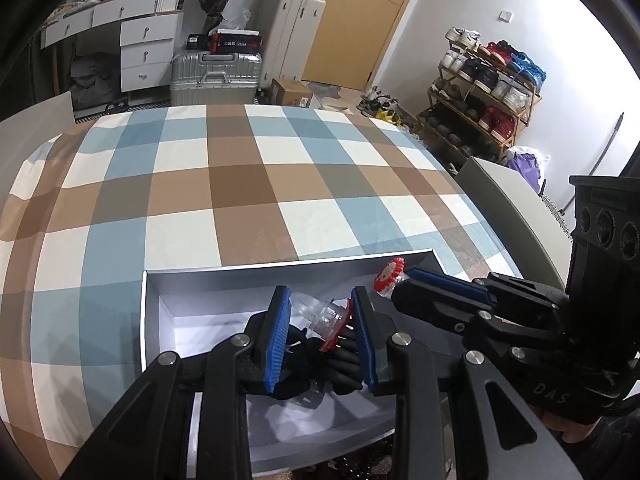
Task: Organize jewelry
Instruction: 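Open the left tool to release the item and withdraw it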
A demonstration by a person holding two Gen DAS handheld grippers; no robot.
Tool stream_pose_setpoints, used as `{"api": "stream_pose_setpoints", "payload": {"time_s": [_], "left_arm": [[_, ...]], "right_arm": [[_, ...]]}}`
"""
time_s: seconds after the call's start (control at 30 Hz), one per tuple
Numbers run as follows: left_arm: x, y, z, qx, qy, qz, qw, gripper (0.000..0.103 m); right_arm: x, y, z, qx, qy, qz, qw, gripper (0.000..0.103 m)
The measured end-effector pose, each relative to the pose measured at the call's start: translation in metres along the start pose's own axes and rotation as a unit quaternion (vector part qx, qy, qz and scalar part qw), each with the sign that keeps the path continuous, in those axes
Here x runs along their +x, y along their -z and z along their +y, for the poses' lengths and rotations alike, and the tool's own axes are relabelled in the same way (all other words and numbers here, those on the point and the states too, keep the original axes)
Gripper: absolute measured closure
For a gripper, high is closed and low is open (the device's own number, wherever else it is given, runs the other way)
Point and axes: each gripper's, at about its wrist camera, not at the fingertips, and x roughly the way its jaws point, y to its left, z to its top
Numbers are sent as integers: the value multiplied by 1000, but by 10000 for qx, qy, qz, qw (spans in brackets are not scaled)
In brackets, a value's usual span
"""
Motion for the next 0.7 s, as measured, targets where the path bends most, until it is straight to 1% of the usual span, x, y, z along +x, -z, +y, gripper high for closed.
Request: {"api": "stream_pose_setpoints", "payload": {"time_s": [0.07, 0.1, 0.13, 0.17, 0.2, 0.23, 0.33, 0.37, 0.4, 0.47, 0.63, 0.7], "left_arm": [[0, 0, -1, 77, -41, 4, 10000, 77], [-1, 0, -2, 123, -55, -10, 9999, 74], [-2, 0, -3, 143, -65, -37, 9999, 65], [-4, 0, -3, 147, -50, -76, 9999, 58], [-7, 0, -3, 126, -30, -134, 9998, 45], [-10, 0, -2, 97, -8, -208, 9997, 42], [-15, 0, -2, 110, 26, -302, 9995, 42], [-17, 0, -2, 119, -4, -315, 9994, 42], [-19, 1, -3, 125, -26, -336, 9994, 42], [-23, 2, -4, 142, -52, -362, 9992, 42], [-34, 5, -7, 153, -139, -453, 9988, 41], [-38, 7, -10, 198, -210, -495, 9984, 41]], "right_arm": [[0, 0, -2, 46, -6, -33, 10000, 86], [-1, 0, -2, 66, -20, -64, 10000, 86], [-2, 0, -3, 87, -22, -86, 9999, 86], [-4, 0, -4, 121, -33, -117, 9999, 85], [-6, 1, -4, 161, -58, -135, 9998, 82], [-6, 1, -5, 197, -61, -145, 9997, 80], [-15, 2, -6, 256, -33, -275, 9993, 78], [-19, 2, -6, 277, -33, -330, 9991, 73], [-23, 2, -5, 297, -51, -391, 9988, 66], [-32, 3, -3, 308, -74, -544, 9980, 60], [-52, 6, 6, 240, -38, -811, 9964, 57], [-59, 7, 9, 222, -42, -878, 9959, 53]]}}
